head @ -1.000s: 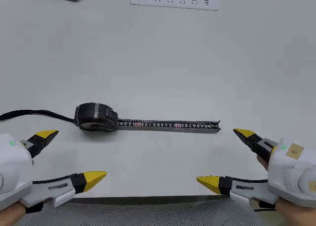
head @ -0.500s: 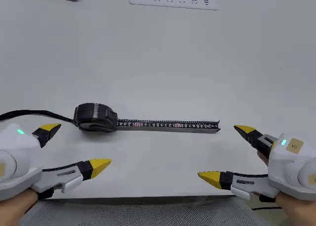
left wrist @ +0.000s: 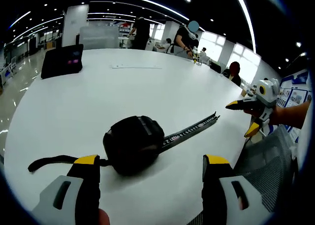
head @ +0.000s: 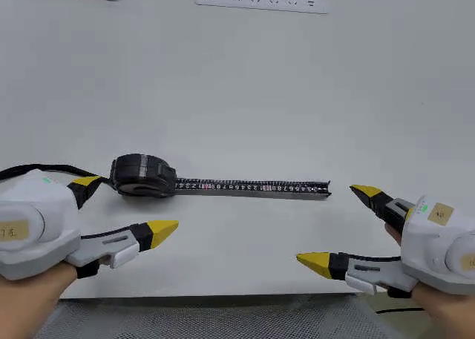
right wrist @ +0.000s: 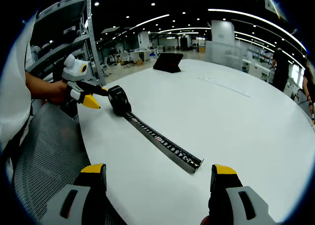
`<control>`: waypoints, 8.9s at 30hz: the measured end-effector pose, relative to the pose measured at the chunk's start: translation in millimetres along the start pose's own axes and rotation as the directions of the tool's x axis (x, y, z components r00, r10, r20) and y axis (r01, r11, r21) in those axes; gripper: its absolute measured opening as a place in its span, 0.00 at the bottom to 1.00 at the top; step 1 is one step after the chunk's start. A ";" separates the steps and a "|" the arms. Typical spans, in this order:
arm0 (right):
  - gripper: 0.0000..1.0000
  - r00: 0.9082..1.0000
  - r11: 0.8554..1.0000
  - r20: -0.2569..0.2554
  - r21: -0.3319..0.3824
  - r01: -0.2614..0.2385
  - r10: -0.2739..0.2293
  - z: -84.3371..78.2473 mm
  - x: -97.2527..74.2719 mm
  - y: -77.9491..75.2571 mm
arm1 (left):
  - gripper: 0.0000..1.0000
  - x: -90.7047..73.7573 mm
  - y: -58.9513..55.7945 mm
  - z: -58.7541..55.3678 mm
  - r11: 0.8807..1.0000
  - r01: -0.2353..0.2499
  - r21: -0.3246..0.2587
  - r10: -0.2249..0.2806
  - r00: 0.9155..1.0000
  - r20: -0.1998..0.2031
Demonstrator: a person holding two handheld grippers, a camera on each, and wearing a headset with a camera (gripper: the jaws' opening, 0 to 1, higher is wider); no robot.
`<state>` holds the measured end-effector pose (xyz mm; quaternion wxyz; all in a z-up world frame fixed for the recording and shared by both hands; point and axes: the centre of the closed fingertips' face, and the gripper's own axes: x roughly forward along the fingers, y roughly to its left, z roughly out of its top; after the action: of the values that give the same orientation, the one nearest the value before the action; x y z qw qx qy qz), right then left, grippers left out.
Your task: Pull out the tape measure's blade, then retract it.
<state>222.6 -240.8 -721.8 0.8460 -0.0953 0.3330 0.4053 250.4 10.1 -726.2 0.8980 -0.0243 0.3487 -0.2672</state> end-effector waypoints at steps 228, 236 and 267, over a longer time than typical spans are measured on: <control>0.10 0.867 0.813 -0.408 -0.376 -0.444 0.285 1.6 70.3 -24.8 | 0.57 34.4 32.4 8.5 0.940 -0.241 -0.240 0.257 0.966 0.034; 0.10 0.868 0.810 -0.397 -0.377 -0.450 0.297 7.5 77.9 -19.3 | 0.57 34.2 32.8 8.0 0.941 -0.239 -0.241 0.254 0.967 0.032; 0.10 0.858 0.789 -0.377 -0.375 -0.486 0.349 23.4 102.0 7.5 | 0.57 34.1 31.4 8.5 0.941 -0.231 -0.246 0.246 0.969 0.033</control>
<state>274.2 -162.4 -768.6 0.6293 -0.2729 0.3601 0.6323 291.3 18.8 -747.8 0.9248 -0.0988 0.3500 -0.1114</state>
